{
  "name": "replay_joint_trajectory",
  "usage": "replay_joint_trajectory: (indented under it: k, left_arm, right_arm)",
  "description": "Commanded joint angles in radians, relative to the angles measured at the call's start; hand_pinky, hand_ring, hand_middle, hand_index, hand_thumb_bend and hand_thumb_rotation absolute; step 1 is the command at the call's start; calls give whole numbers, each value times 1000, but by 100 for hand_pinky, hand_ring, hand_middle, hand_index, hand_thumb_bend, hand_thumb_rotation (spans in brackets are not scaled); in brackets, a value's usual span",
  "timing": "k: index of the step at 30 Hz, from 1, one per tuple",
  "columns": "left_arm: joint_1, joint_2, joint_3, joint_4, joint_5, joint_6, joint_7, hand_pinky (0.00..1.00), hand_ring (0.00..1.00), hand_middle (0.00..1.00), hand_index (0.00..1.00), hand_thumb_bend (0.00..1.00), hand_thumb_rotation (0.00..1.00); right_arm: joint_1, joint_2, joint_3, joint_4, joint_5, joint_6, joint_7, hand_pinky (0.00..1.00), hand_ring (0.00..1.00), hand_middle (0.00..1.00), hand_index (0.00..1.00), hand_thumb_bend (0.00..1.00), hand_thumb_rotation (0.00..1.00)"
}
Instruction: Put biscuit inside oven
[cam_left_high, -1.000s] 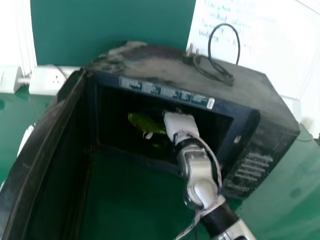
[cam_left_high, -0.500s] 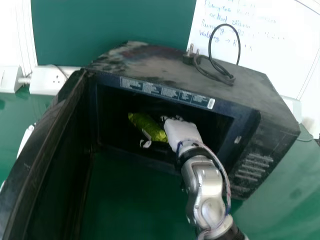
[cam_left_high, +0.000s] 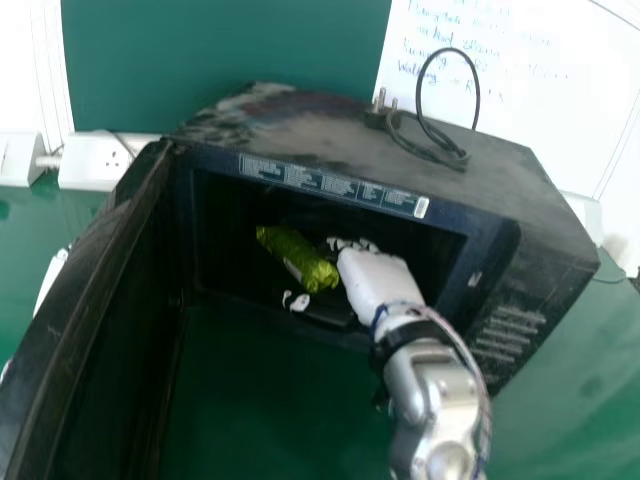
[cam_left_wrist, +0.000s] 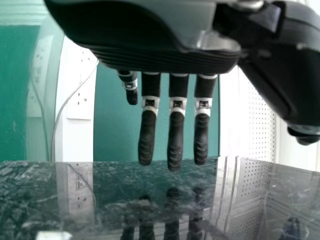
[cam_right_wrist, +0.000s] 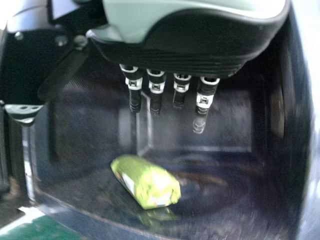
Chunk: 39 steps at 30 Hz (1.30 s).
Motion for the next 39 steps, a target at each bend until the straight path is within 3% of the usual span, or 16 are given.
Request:
replay_joint_trajectory:
  k: [1,7,13,14,15,20,24,27,29,32,34,39]
  left_arm:
    - [4,5,2,7,-5,2,-1,31,38,42,48,51,7]
    - [-3,11,6,34,-5,-18,-12,31,38,43,48,51,8]
    - [-4,10,6,25,-11,-13,-16,31,38,42,48,51,7]
    - [-4,10,7,24,-16,-10,-18,31,38,42,48,51,7]
    - [-5,10,8,26,-20,-8,-21,30,38,42,48,51,7]
    - [-4,16,13,36,-3,-18,-17,31,38,43,48,51,7]
    - [-4,22,19,44,-15,-22,-31,31,38,43,48,51,7]
    - [1,29,19,38,-11,-28,-39,31,38,43,48,51,7]
    - [6,31,17,26,-3,-40,-41,30,38,42,48,52,7]
    - [39,27,0,-60,27,-33,-22,29,36,41,48,51,7]
    - [61,27,-12,-119,41,-29,-19,29,36,41,48,51,7]
    - [105,26,-40,-243,73,-14,-7,28,35,40,48,51,7]
  right_arm:
    - [18,-25,-46,-71,16,-22,78,84,92,95,95,94,85]
    - [4,-138,-185,-204,194,-96,286,86,89,92,95,97,87]
    - [6,-261,-436,-256,587,-109,390,78,83,85,91,96,81]
    - [15,-284,-477,-262,639,-100,401,71,75,77,90,98,84]
    - [10,-306,-515,-270,704,-32,450,65,71,74,91,99,84]
    - [15,-461,-678,-285,962,132,566,76,84,87,93,99,83]
    - [71,-555,-803,-255,1122,129,577,75,84,87,92,93,75]
    - [129,-629,-888,-244,1190,222,578,73,84,89,93,95,64]
    - [173,-671,-932,-253,1201,279,560,74,84,90,93,94,62]
    - [243,-725,-1017,-257,1200,376,536,65,82,88,94,94,62]
    - [287,-740,-1067,-245,1191,379,520,64,81,88,94,89,62]
    - [408,-754,-1180,-235,1131,376,449,65,81,86,94,89,60]
